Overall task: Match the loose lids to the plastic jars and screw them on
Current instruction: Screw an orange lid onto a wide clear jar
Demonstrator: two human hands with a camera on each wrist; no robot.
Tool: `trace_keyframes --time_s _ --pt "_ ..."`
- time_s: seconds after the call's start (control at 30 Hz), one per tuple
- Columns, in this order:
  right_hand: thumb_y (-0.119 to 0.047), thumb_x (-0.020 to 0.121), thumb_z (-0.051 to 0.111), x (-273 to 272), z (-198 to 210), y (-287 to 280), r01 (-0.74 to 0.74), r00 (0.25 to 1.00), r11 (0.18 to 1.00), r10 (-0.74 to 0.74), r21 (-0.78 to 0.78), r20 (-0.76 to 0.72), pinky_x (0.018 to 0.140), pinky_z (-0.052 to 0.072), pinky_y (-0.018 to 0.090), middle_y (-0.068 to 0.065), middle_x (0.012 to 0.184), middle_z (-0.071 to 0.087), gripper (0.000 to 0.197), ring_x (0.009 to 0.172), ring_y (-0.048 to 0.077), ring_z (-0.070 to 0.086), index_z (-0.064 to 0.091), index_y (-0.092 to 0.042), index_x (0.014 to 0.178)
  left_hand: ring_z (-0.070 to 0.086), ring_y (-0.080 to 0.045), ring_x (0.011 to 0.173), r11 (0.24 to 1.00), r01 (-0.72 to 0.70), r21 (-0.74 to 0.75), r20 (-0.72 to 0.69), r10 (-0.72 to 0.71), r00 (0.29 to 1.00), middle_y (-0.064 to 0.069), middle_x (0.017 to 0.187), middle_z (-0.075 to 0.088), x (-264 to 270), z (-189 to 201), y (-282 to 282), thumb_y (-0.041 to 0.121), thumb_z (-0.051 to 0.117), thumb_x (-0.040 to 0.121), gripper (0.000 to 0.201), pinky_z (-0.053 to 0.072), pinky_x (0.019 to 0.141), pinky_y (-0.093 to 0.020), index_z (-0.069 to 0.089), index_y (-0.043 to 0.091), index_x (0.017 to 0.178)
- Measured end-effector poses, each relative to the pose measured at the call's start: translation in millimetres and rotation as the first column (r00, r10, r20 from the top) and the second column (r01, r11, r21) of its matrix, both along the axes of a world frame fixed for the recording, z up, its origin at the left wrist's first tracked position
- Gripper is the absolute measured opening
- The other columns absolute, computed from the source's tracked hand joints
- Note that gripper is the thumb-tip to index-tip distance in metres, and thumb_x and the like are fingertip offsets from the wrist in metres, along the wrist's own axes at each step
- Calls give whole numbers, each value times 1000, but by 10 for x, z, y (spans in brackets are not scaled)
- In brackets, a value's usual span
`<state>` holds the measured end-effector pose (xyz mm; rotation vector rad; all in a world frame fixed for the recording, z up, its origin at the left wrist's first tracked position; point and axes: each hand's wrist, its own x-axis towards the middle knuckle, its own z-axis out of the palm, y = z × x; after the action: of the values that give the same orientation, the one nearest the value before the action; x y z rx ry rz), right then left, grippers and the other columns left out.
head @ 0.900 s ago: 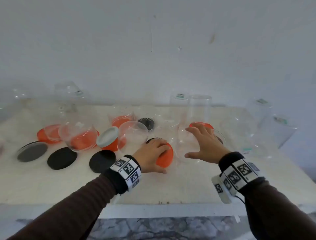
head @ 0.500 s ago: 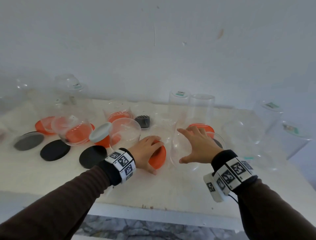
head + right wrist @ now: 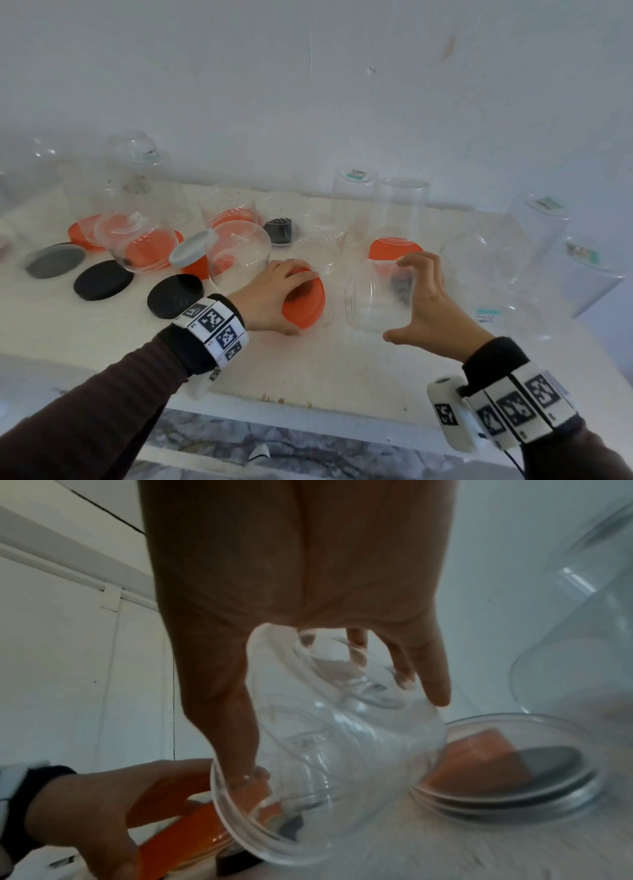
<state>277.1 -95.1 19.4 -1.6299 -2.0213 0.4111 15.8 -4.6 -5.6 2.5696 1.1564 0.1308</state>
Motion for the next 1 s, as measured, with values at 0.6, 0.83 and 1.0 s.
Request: trace_keyframes --time_s 0.6,0.83,1.0 --pt "-36 46 90 -249 -18 155 123 990 980 -132 -155 -50 89 38 22 -5 117 27 105 109 15 36 29 -17 129 21 3 131 994 43 -96 469 7 883 18 141 21 -141 214 -35 58 71 57 93 22 100 -12 27 42 137" --pt "-43 57 85 -341 -41 234 -9 993 966 -22 -258 -118 94 32 20 -10 128 27 107 117 7 34 20 -22 139 14 24 121 992 56 -111 490 5 872 32 137 17 -110 327 -14 62 67 57 85 24 93 -8 22 53 129" --pt "-36 61 85 -316 -104 276 -33 981 940 -34 -340 -189 96 30 20 -6 133 29 109 124 9 33 14 -20 141 22 16 122 990 74 -119 483 -7 876 32 136 18 -55 367 -8 64 65 57 85 25 96 -13 21 52 128"
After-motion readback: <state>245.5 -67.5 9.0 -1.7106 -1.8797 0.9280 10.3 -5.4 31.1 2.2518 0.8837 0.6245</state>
